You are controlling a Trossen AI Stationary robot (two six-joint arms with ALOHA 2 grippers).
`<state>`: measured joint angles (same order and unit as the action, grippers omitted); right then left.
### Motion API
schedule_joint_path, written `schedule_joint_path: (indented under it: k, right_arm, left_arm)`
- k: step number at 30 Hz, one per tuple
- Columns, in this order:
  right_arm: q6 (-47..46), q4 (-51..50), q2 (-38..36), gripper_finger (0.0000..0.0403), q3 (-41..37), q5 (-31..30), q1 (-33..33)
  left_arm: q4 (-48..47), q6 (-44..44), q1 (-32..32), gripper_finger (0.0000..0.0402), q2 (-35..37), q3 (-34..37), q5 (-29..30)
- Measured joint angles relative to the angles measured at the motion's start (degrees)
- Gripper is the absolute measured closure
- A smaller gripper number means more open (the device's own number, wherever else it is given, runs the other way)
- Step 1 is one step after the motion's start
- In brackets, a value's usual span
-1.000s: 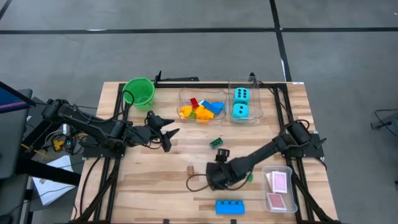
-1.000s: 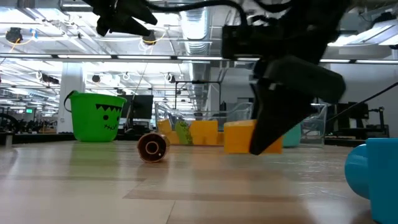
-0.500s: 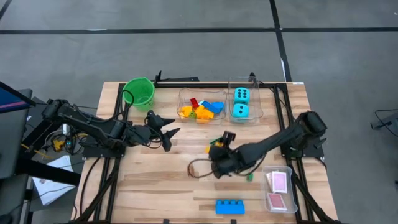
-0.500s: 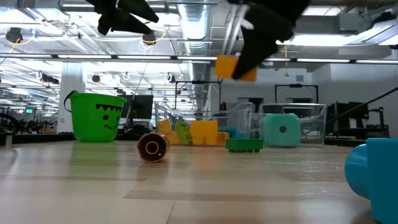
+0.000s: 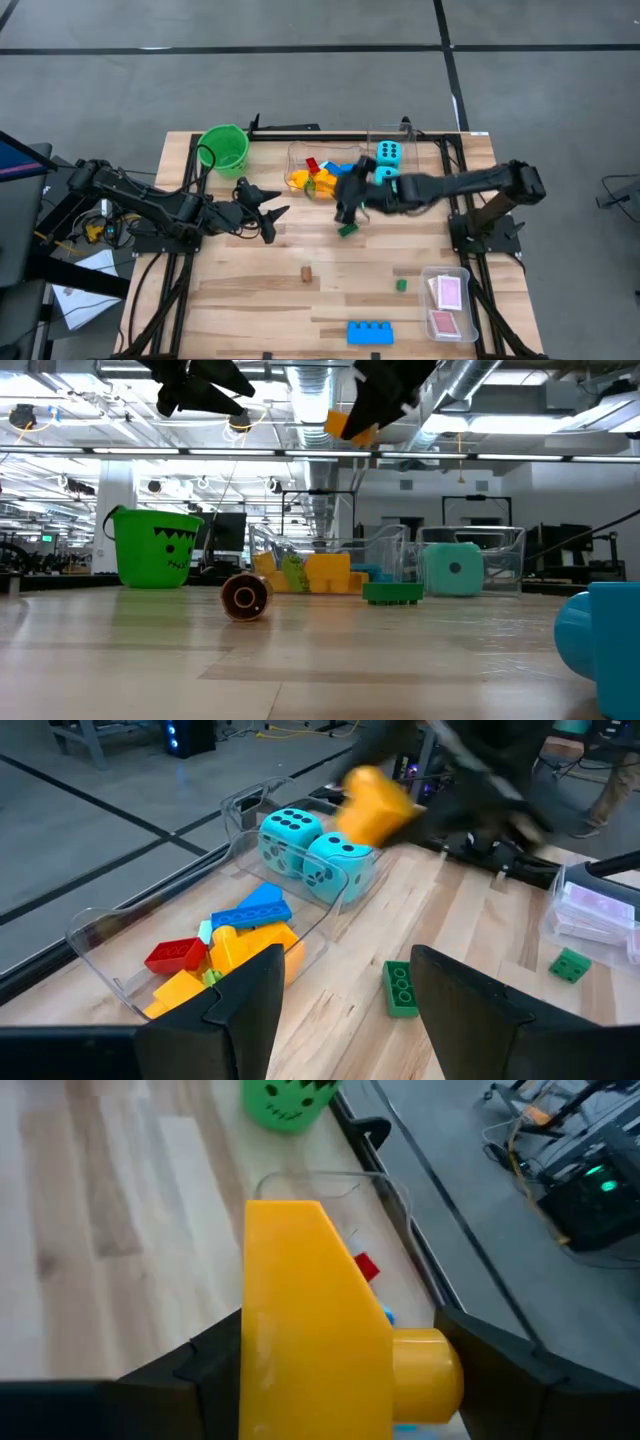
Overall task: Pick & Place Toys
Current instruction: Put the yellow gamepiece into the left transparent bin
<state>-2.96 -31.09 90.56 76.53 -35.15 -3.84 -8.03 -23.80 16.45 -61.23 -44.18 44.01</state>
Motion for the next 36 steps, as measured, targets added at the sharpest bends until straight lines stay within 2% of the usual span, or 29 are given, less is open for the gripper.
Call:
schedule_joint_path:
  k: [9, 11, 18, 27, 36]
  right_arm:
    - [4.32, 5.74, 2.53, 0.0132, 0.15, 15.33, 16.31]
    - [4.36, 4.15, 2.84, 0.0132, -0.26, 18.13, 19.45]
    - [2.63, 7.12, 8.69, 0.0130, 0.02, 26.17, 26.93]
    - [2.19, 7.28, 17.21, 0.0129, -0.04, 28.10, 29.41]
    - [2.95, 7.73, 17.28, 0.0129, 0.00, 28.23, 29.68]
  left_arm:
    - [-0.07, 1.10, 0.00, 0.0188, 0.00, 0.00, 0.00]
    - [-0.04, 1.10, 0.00, 0.0188, 0.00, 0.00, 0.02]
    - [0.22, 1.10, -0.48, 0.0188, 0.00, 0.92, 0.00]
    - [0.13, 1.06, -0.50, 0.0188, 0.00, 0.92, 0.00]
    - [-0.04, 1.15, -0.50, 0.0188, 0.00, 0.92, 0.00]
